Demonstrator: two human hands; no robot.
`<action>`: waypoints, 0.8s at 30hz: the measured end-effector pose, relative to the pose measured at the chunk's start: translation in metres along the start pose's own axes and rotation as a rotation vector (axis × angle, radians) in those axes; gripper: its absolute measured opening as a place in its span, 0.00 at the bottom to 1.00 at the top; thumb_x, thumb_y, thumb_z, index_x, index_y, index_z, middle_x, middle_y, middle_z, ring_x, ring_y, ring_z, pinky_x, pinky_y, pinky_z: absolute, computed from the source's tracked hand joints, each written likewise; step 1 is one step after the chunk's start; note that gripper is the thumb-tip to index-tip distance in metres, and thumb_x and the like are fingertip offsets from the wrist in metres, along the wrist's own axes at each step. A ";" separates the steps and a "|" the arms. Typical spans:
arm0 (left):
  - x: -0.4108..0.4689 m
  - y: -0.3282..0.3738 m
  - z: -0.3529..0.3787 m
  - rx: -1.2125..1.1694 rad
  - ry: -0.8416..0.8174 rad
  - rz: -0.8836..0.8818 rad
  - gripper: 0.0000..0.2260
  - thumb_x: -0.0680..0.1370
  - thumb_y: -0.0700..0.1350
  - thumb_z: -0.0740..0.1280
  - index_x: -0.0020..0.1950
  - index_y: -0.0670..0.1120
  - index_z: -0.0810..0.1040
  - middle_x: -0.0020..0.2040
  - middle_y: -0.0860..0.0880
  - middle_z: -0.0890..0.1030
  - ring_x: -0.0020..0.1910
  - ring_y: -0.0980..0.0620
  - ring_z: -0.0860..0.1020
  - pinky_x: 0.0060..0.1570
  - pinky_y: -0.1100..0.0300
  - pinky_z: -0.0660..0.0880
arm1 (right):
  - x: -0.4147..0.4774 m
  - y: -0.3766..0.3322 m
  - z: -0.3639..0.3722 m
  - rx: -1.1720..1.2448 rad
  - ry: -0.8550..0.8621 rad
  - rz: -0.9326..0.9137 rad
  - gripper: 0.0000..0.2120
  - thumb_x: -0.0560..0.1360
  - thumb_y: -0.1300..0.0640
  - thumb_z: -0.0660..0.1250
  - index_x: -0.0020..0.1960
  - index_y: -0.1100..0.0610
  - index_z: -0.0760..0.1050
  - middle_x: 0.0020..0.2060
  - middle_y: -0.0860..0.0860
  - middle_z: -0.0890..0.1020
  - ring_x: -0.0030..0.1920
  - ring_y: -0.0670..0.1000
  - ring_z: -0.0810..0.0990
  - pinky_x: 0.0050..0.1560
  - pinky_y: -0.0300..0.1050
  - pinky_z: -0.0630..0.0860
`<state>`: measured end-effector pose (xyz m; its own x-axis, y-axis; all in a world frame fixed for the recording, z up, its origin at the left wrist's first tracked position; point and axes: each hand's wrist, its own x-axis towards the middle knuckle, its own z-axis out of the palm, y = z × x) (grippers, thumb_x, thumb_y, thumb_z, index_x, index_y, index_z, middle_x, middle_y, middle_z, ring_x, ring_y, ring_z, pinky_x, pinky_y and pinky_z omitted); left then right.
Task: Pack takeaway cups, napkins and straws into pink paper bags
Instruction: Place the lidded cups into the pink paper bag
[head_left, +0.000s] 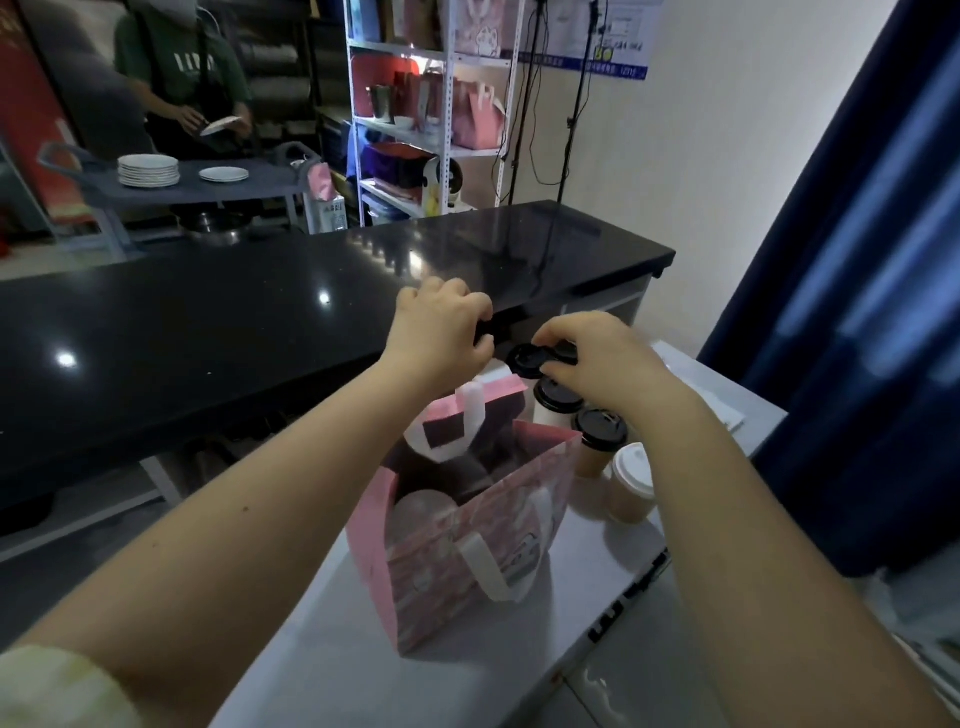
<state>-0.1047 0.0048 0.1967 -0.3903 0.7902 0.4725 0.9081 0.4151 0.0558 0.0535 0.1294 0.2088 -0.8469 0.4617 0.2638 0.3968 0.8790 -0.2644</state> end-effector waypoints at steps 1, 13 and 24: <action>0.004 0.000 0.006 0.016 -0.025 0.006 0.15 0.77 0.54 0.64 0.61 0.51 0.77 0.56 0.49 0.77 0.57 0.45 0.72 0.54 0.51 0.67 | 0.007 0.004 0.004 0.005 -0.008 -0.010 0.15 0.73 0.57 0.69 0.60 0.48 0.78 0.55 0.46 0.80 0.56 0.50 0.75 0.55 0.47 0.74; 0.055 -0.027 0.079 0.282 -0.411 0.217 0.23 0.76 0.60 0.61 0.70 0.56 0.69 0.64 0.51 0.74 0.63 0.46 0.70 0.58 0.51 0.68 | 0.116 0.079 0.092 -0.047 -0.332 -0.236 0.24 0.72 0.54 0.71 0.68 0.47 0.71 0.62 0.49 0.74 0.62 0.53 0.69 0.60 0.54 0.72; 0.062 -0.028 0.122 0.327 -0.598 0.165 0.23 0.76 0.60 0.62 0.70 0.57 0.67 0.65 0.53 0.72 0.64 0.50 0.69 0.57 0.53 0.69 | 0.173 0.112 0.191 -0.164 -0.492 -0.414 0.39 0.69 0.49 0.72 0.75 0.46 0.56 0.68 0.55 0.64 0.66 0.60 0.63 0.68 0.57 0.61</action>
<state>-0.1723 0.0971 0.1171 -0.3535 0.9279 -0.1184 0.9068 0.3088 -0.2869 -0.1167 0.2848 0.0479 -0.9884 0.0081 -0.1519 0.0200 0.9968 -0.0772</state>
